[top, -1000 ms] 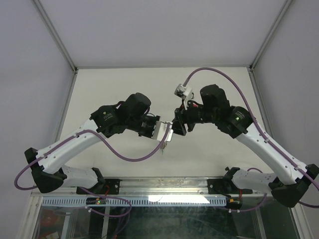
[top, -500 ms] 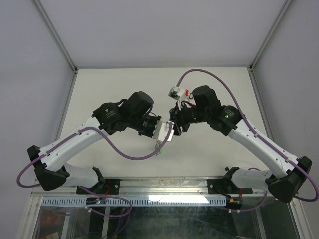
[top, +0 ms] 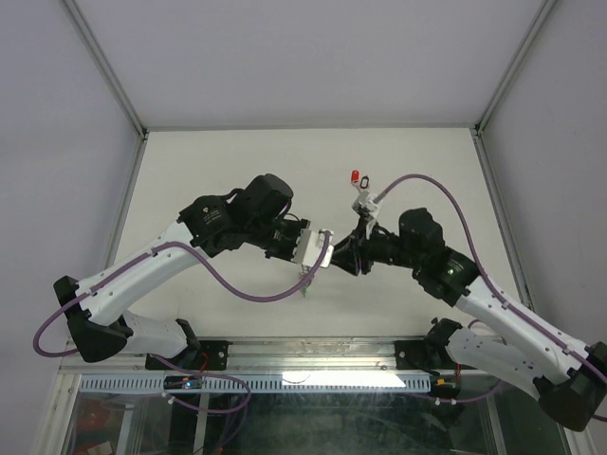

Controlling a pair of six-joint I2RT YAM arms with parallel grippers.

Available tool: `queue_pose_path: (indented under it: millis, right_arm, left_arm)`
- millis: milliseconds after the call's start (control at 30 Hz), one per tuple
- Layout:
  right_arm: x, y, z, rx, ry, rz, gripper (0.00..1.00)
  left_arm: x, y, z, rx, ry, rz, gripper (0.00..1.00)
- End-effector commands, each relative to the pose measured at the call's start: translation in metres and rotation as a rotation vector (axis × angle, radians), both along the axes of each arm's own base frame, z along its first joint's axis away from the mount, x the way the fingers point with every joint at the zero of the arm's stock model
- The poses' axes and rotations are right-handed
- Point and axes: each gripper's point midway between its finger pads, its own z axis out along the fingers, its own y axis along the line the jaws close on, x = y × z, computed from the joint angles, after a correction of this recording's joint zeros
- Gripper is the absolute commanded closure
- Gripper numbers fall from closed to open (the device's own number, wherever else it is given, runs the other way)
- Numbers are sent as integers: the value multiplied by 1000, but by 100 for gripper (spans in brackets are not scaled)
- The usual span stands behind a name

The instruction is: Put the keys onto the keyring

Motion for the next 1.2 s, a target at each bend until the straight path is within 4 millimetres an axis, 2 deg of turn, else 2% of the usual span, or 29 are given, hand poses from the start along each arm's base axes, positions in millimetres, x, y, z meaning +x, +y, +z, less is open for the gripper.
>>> queue_pose_path:
  millis: [0, 33, 167, 433, 733, 1167]
  right_arm:
    - [0, 7, 48, 286, -401, 67, 68]
    - [-7, 8, 57, 343, -504, 108, 70]
    - [-18, 8, 56, 372, -644, 185, 72]
    - [-19, 19, 66, 382, -645, 240, 71]
    - [-9, 26, 56, 339, -621, 218, 74]
    - [6, 29, 51, 309, -614, 166, 68]
  left_arm:
    - [4, -10, 26, -105, -40, 17, 100]
    - [5, -10, 27, -108, -41, 21, 100]
    - [5, -12, 34, -135, -52, 21, 100]
    - [3, -14, 39, -155, -55, 10, 100]
    - [1, -13, 46, -173, -64, 2, 100]
    - [-5, -16, 53, -198, -56, -29, 100]
